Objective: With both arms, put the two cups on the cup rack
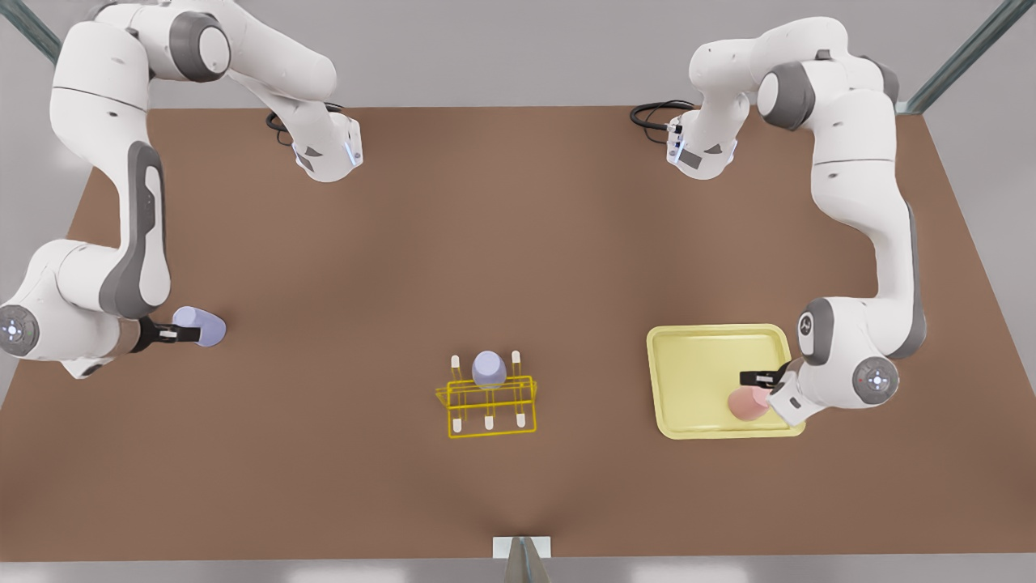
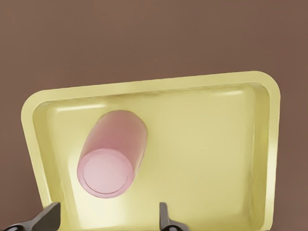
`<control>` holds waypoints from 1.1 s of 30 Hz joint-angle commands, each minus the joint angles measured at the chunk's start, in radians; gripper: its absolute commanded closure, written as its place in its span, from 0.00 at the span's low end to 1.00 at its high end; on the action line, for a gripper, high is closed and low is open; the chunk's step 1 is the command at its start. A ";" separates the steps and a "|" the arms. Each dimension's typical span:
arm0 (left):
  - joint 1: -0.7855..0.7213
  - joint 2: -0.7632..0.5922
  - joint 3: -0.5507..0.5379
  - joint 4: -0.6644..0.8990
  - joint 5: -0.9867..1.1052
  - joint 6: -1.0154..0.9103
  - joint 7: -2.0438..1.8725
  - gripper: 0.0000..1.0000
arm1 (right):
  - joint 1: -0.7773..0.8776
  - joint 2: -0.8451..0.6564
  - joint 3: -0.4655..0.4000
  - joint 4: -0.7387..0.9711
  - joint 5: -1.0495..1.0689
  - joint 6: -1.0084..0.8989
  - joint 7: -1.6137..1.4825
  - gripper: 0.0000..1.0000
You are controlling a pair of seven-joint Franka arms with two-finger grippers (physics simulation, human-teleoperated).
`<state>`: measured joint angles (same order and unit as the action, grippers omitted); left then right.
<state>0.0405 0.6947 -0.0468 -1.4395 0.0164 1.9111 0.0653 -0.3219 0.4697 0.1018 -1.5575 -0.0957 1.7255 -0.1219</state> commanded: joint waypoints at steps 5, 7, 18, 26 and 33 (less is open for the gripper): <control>0.001 -0.003 0.010 -0.130 -0.003 0.325 0.007 0.00 | -0.075 0.037 -0.010 -0.048 -0.007 0.264 -0.424 0.00; -0.001 0.016 0.010 -0.130 -0.004 0.355 0.005 0.00 | -0.104 0.007 -0.010 -0.119 -0.007 0.353 -0.478 0.00; -0.001 0.045 0.019 -0.128 -0.003 0.364 0.008 0.12 | -0.154 -0.149 -0.011 -0.529 0.016 0.767 -0.525 0.00; 0.001 0.034 0.018 -0.130 -0.004 0.332 0.005 0.15 | -0.184 -0.121 -0.011 -0.599 0.019 0.767 -0.525 0.00; -0.036 -0.027 -0.027 -0.107 -0.007 0.091 -0.176 0.15 | -0.201 -0.083 -0.011 -0.642 0.021 0.839 -0.524 0.00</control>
<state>0.0098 0.6767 -0.0666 -1.5469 0.0115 2.1461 0.0440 -0.5230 0.3842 0.0904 -2.1973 -0.0783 2.5109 -0.5485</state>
